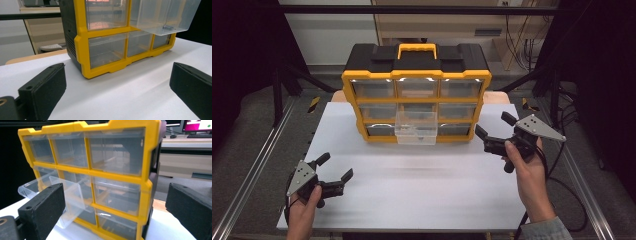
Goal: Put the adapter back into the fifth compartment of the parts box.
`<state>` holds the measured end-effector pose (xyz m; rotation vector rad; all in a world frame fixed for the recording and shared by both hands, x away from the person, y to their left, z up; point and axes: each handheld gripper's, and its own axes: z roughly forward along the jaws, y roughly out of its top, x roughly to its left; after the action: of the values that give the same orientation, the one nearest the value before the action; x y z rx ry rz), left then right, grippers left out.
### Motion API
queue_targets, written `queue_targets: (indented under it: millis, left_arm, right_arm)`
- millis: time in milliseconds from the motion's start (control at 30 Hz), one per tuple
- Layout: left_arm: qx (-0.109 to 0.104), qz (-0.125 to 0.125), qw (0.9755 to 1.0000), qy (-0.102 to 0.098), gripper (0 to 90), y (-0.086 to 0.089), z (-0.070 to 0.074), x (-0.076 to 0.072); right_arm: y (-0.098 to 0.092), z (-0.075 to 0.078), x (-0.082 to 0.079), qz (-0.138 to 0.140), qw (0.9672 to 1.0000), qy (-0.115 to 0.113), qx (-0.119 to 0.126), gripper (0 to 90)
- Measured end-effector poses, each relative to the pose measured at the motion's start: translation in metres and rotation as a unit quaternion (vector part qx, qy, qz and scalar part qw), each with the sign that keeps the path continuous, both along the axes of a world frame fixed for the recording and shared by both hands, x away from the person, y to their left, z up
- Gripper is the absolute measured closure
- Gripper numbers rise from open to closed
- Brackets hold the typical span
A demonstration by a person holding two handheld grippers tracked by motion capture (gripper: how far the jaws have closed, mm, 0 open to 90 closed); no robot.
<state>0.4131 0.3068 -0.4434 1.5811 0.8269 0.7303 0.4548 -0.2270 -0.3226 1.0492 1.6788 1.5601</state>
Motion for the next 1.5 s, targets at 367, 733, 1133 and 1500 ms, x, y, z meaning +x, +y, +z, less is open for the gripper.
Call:
queue_targets:
  millis: [367,733,1133,1500]
  left_arm:
    - [-0.003,0.001,1.0000,0.001,0.6,0.002,0.000,-0.001]
    - [-0.008,0.000,1.0000,-0.003,0.7,0.000,0.003,-0.001]
    - [-0.019,-0.025,0.9995,-0.007,0.9,-0.024,0.020,-0.007]
    - [-0.023,-0.034,0.9992,-0.002,1.9,-0.048,0.030,-0.007]
  right_arm:
    - [-0.016,-0.031,-0.003,-0.019,0.9998,0.003,-0.004,2.9]
    - [-0.021,-0.069,-0.013,-0.028,0.9995,0.011,-0.011,3.1]
    - [-0.028,-0.101,-0.023,-0.030,0.9994,0.012,-0.015,2.5]
    - [-0.014,-0.117,-0.024,-0.007,0.9988,0.029,-0.038,3.2]
